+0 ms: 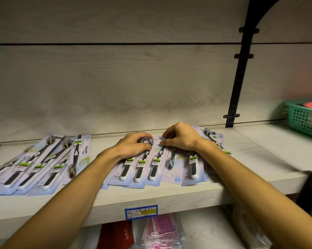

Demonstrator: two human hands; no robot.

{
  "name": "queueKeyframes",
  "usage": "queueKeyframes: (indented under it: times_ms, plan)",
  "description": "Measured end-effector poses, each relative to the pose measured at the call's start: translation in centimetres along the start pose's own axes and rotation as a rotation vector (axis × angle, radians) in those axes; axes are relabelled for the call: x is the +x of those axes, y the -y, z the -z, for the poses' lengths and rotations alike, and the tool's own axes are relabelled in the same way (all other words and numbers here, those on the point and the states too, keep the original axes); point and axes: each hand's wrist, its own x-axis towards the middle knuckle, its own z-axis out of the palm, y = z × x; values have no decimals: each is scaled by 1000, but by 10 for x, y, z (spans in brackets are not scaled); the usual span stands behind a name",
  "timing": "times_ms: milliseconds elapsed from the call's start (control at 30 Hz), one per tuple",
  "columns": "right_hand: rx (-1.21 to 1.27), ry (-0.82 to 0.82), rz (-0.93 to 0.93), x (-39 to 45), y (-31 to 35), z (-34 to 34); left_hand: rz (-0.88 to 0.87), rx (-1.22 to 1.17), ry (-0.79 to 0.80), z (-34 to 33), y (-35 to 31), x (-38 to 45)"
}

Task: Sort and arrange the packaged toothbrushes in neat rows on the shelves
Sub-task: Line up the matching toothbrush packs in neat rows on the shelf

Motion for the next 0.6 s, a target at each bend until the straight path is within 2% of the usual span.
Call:
queueKeyframes:
  times_ms: [333,500,533,600]
  plan:
    - [297,165,20,-3,1,7,108,56,-116,-18,-12,-1]
    - [237,-119,63,-3,-1,30,99,218,-158,-22,-18,-2]
    - [266,-123,70,-7,0,34,78,247,-156,-24,-20,-3]
    - [260,-9,103,-19,3,36,50,286,-148,-25,-22,-4]
